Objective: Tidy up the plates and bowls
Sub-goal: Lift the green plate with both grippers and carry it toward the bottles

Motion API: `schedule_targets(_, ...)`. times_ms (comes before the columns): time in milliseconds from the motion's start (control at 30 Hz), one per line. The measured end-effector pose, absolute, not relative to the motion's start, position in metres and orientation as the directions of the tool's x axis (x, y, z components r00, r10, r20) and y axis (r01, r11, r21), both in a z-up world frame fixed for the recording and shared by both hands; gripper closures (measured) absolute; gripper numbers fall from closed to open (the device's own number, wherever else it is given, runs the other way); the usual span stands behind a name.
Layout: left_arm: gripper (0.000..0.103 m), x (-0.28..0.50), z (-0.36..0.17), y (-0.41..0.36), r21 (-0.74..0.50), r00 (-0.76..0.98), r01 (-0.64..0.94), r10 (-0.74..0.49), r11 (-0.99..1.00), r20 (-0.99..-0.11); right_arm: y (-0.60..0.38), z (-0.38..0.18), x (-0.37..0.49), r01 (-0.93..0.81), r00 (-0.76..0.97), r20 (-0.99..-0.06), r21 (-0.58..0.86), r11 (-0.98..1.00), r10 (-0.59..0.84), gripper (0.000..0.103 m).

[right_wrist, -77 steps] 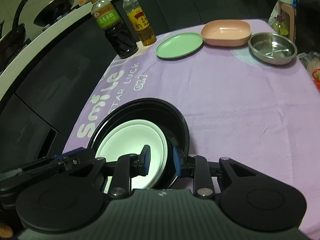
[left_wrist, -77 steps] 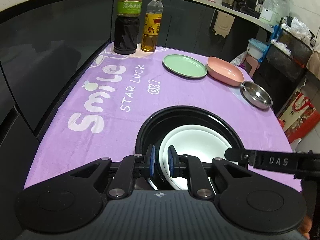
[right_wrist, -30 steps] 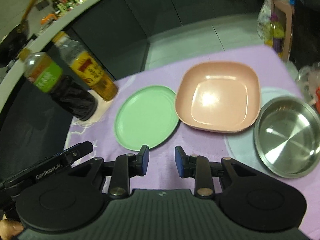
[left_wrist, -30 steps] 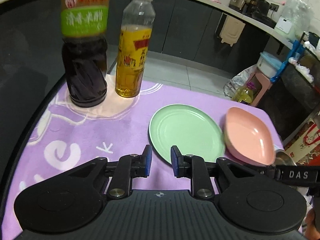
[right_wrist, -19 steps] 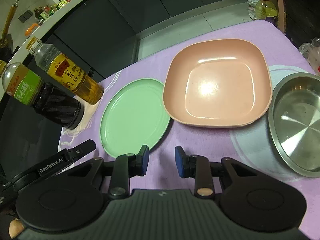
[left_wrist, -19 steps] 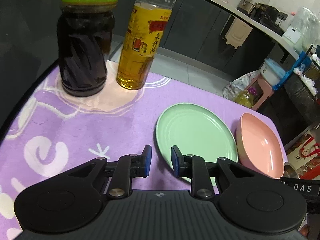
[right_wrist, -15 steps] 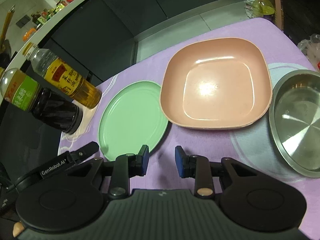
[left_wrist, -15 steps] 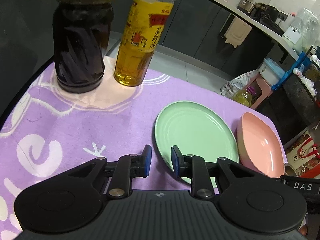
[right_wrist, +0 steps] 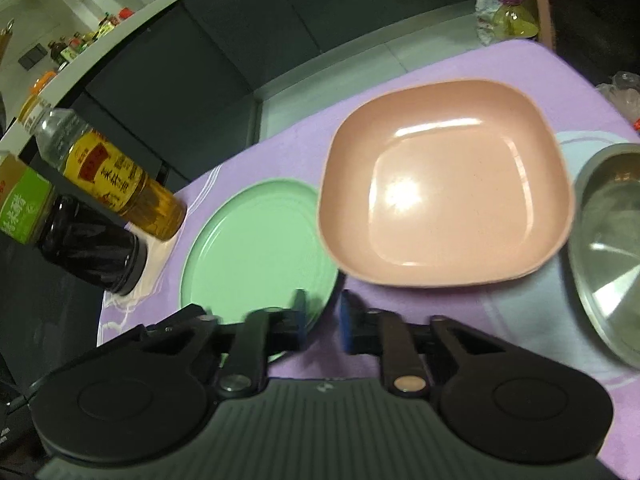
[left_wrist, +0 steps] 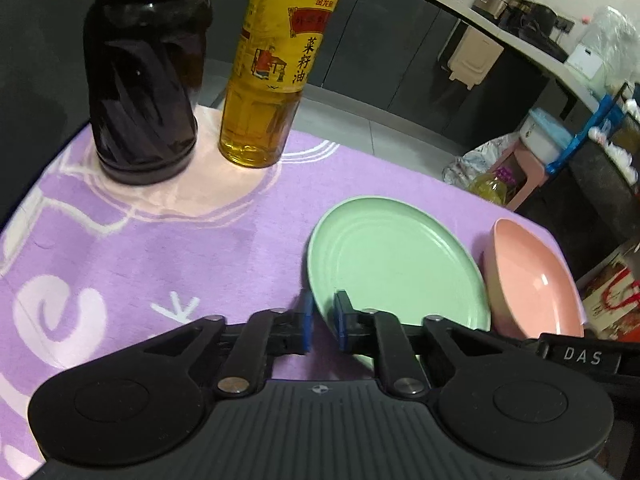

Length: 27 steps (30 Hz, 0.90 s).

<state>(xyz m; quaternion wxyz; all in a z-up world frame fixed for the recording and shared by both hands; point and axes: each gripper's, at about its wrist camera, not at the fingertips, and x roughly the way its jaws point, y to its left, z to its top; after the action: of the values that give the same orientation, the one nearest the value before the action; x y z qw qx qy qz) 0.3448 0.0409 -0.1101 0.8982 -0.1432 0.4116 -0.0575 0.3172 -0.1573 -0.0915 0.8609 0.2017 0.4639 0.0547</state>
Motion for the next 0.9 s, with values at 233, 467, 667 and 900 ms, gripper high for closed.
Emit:
schedule_targets(233,0.093,0.315,-0.096,0.057,-0.285,0.674,-0.031,-0.191,0.958,-0.714,-0.143,-0.082,0.303,0.022,0.555,-0.774,0.381,0.924,0.305,0.091)
schedule_targets(467,0.093,0.272,-0.069,0.084,-0.269,0.724,-0.039,-0.158,0.962,-0.671,-0.118,-0.064,0.276,-0.075,0.546,-0.758,0.379,0.923,0.356,0.09)
schedule_targets(667,0.093,0.234,-0.055,0.11,-0.284,0.763,-0.065,-0.136,0.956,-0.632,-0.098,-0.052,0.26,-0.142,0.525,-0.753,0.381,0.914,0.396,0.09)
schedule_targets(900,0.093,0.202,-0.058,0.14,-0.315,0.774,-0.106,-0.12,0.943,-0.621,-0.072,-0.046,0.248,-0.2,0.489,-0.771,0.357,0.912,0.409,0.089)
